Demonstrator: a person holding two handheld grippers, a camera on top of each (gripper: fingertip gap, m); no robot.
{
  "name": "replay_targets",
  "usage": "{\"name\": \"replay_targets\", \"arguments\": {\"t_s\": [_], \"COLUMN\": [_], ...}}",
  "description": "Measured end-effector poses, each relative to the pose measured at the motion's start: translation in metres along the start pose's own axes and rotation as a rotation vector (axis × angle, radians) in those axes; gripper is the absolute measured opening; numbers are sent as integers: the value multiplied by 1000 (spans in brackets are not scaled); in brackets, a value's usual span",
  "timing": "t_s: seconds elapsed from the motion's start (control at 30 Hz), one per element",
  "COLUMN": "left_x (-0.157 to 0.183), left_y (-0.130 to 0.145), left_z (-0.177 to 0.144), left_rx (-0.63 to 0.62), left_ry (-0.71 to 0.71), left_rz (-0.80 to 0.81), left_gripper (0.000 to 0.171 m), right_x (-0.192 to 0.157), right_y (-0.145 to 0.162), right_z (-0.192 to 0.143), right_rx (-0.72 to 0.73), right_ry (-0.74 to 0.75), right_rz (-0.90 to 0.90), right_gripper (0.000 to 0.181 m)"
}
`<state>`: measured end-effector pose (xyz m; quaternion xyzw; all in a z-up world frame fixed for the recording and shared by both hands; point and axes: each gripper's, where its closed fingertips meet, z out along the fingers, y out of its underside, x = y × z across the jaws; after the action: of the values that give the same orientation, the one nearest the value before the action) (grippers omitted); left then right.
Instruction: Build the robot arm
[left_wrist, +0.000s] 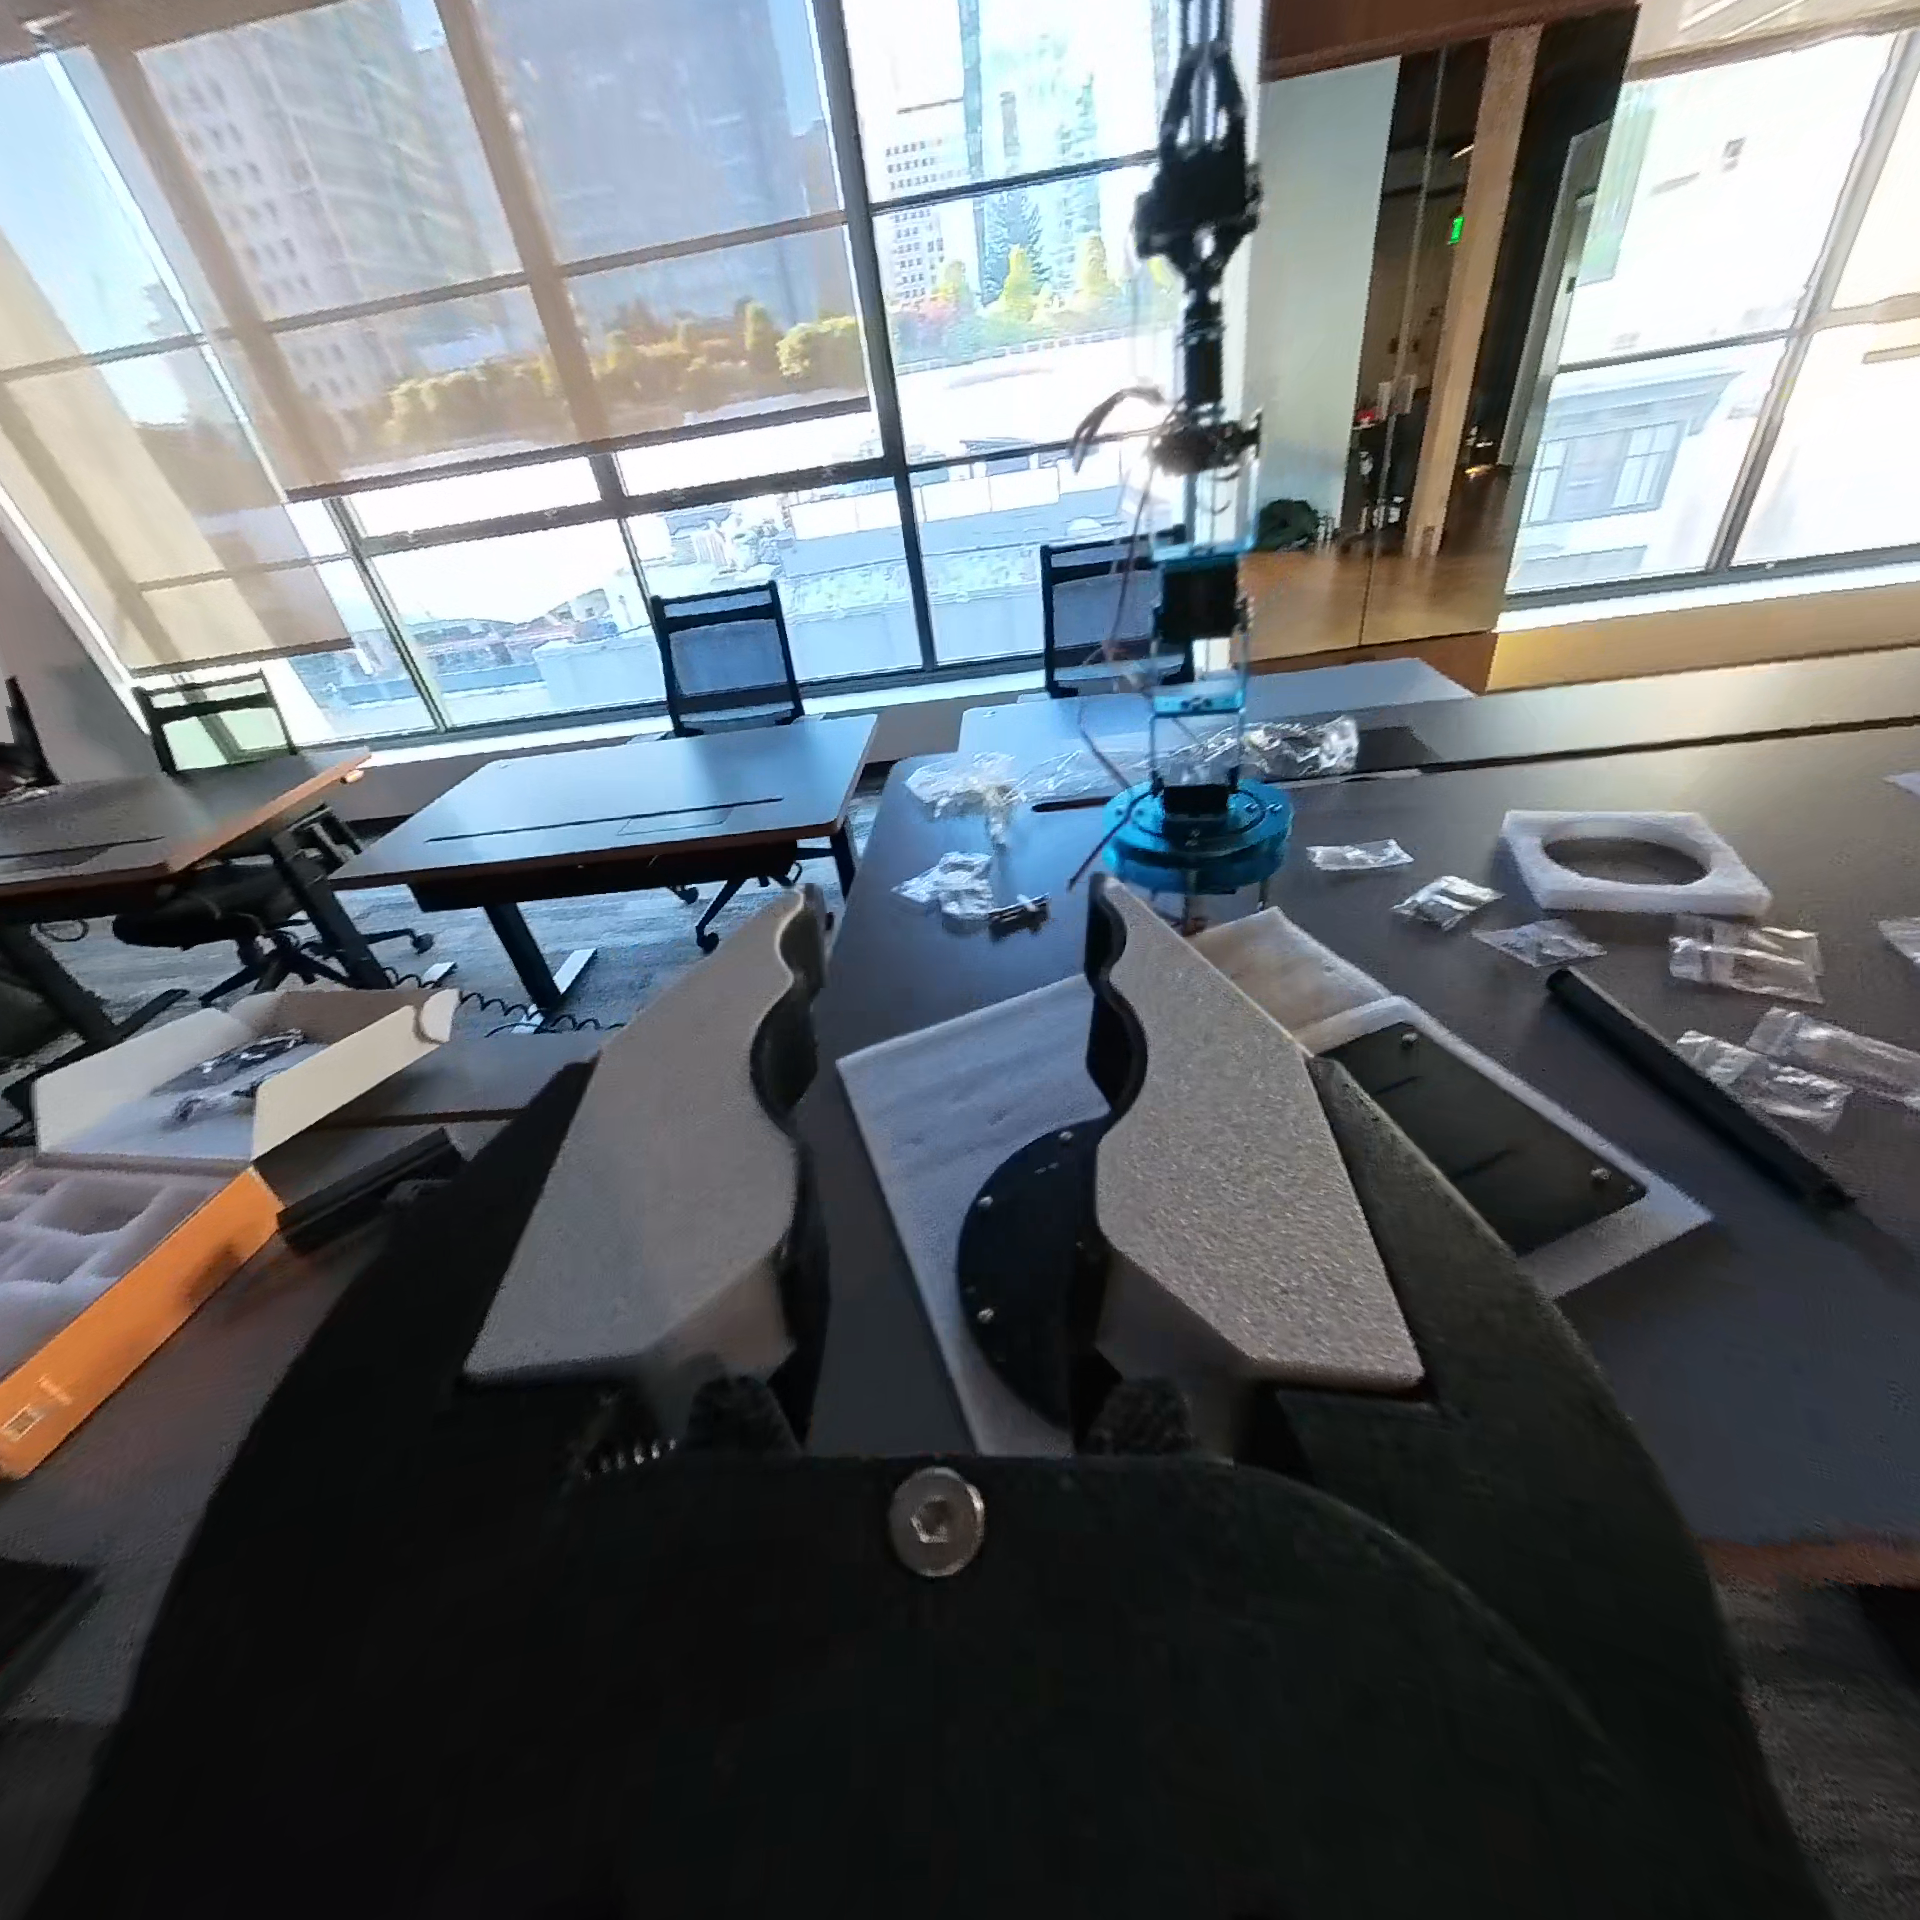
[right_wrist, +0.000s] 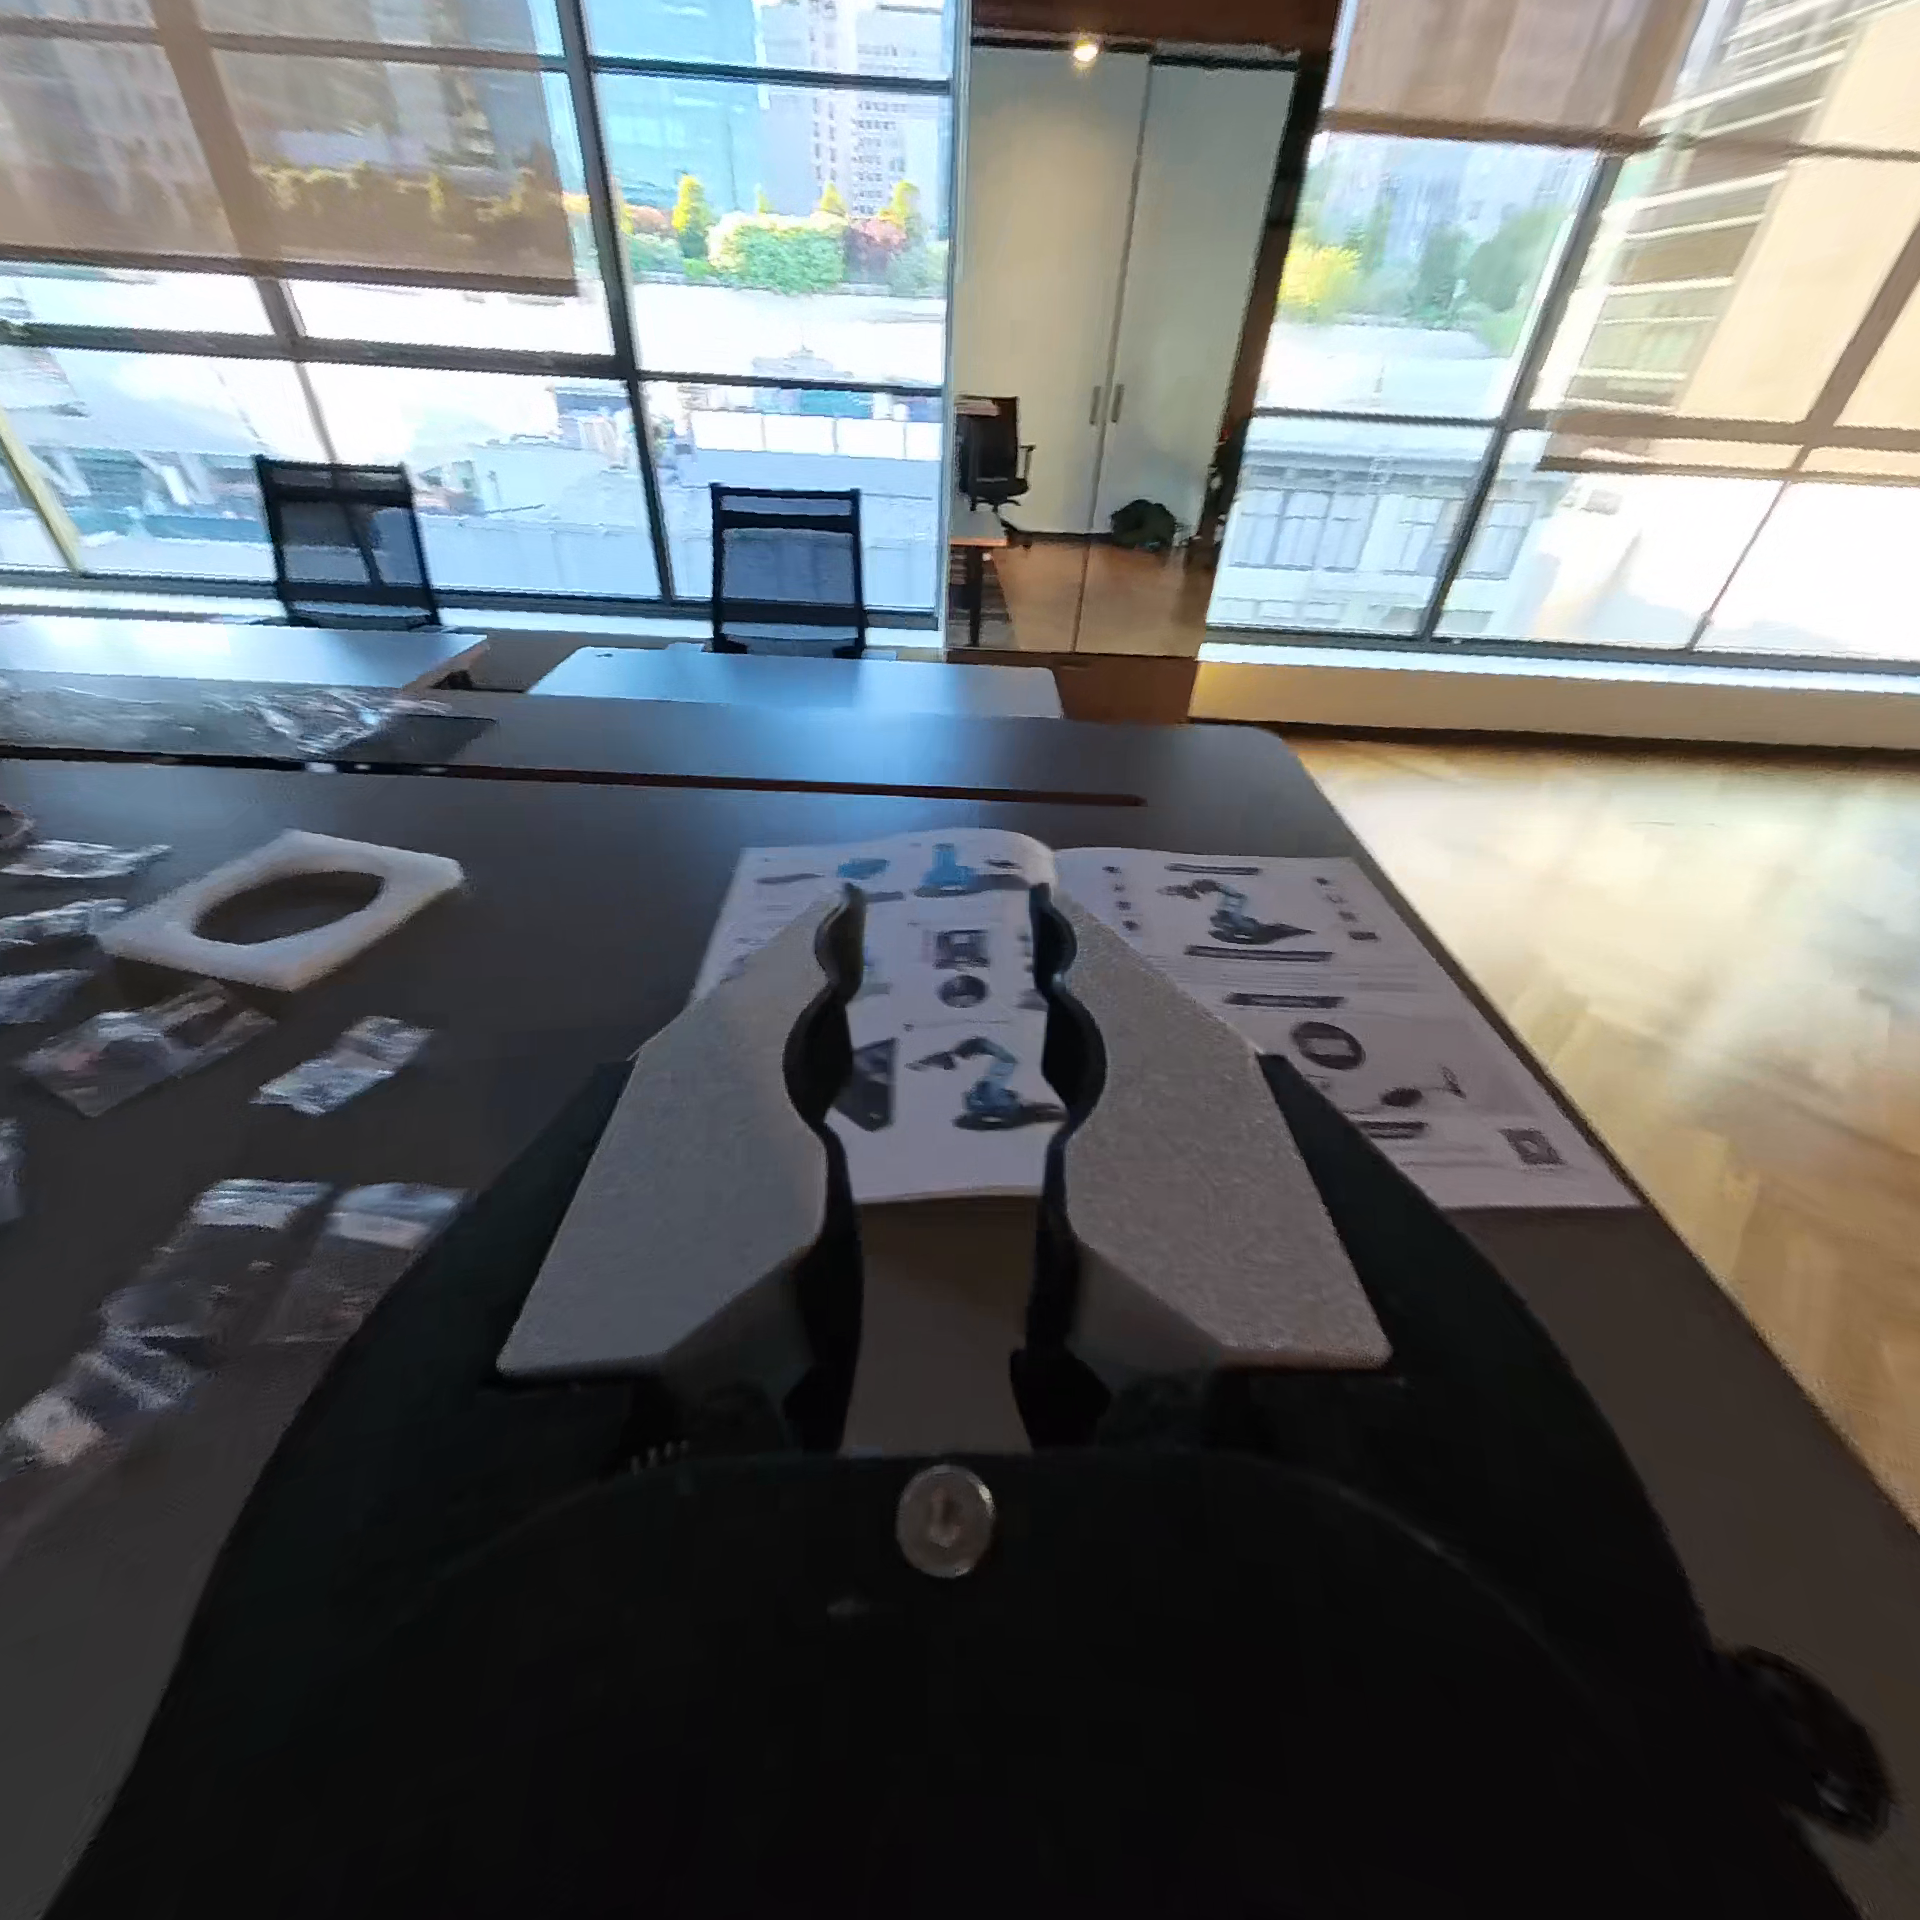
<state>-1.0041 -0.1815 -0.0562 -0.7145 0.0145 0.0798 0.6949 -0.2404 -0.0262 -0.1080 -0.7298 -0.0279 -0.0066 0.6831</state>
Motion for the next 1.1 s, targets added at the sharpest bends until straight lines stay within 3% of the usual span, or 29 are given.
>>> {"name": "replay_targets", "arguments": {"t_s": [0.23,0.47,0.53,0.7,0.87,0.97,1.1], "left_x": [99,242,279,339,376,397,421], "left_y": [-31,-77,-85,-130,-167,-170,-165], "left_z": [13,-5,-1,0,14,35,61], "left_rx": [61,189,161,179,232,210,137], "left_ry": [87,74,104,86,98,119,148], "left_rz": [-118,-289,-336,-356,-427,-438,-429], "left_gripper": [47,42,43,41,39,39,40], "right_x": [93,143,154,148,150,146,142], "right_y": [25,37,46,63,76,80,110], "right_z": [4,71,94,133,145,148,159], "right_rx": [-8,55,36,51,68,77,-66], "right_ry": [61,-315,-363,-480,-456,-474,-460], "right_rz": [-153,-156,-189,-48,-64,-110,-190], "right_gripper": [35,19,18,19,29,29,30]}}
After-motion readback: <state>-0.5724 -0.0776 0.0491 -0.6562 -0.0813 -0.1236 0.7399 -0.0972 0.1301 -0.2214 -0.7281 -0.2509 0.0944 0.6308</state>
